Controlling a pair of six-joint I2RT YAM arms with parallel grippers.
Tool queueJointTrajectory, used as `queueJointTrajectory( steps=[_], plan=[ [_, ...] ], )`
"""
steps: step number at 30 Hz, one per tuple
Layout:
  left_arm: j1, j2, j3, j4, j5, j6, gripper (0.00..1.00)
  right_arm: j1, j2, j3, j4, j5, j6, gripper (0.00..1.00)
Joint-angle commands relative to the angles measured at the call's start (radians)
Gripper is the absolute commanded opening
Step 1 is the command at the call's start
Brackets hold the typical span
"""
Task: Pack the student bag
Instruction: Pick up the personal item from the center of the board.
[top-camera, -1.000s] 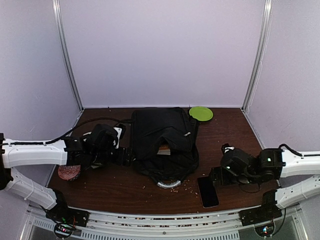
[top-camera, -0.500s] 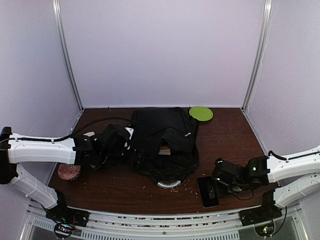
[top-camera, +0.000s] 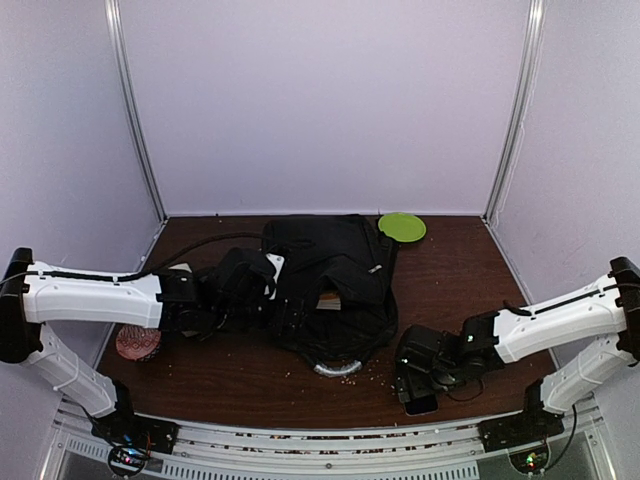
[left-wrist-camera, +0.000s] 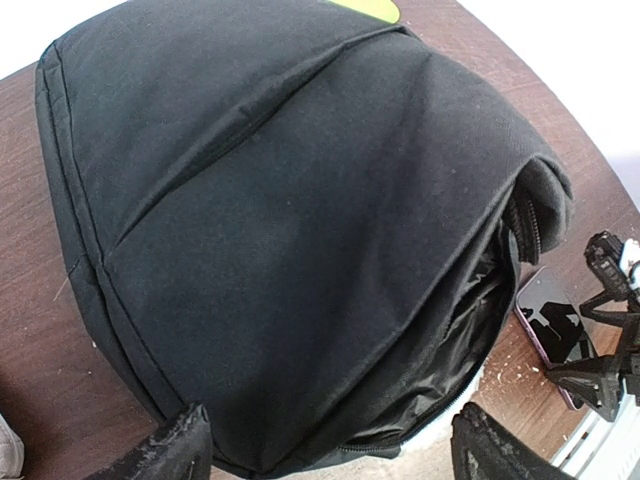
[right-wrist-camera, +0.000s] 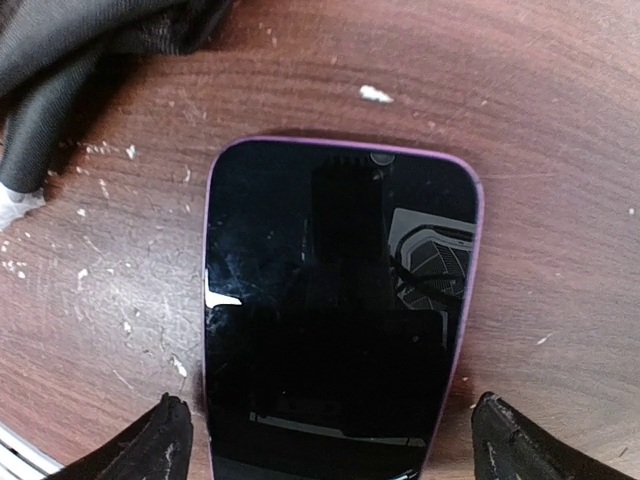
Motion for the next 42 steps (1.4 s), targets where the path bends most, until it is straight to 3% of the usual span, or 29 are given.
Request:
queueJointTrajectory(
  steps=[1, 14, 26, 42],
  plan=[
    [-0.004, 0.000, 0.030, 0.047, 0.012, -0.005, 0.85, 0.007, 0.030, 0.024, 0.009, -0.013, 0.009, 0.96],
    [-0.009, 0.025, 0.055, 0.060, 0.033, -0.010, 0.85, 0.007, 0.067, -0.015, 0.049, -0.053, 0.000, 0.79],
    [-0.018, 0.074, 0.098, 0.070, 0.078, -0.024, 0.85, 0.036, 0.060, 0.013, 0.002, 0.018, -0.063, 0.50],
    [-0.026, 0.167, 0.183, 0.151, 0.314, -0.068, 0.85, 0.092, -0.109, -0.049, 0.133, 0.096, -0.135, 0.45]
  ],
)
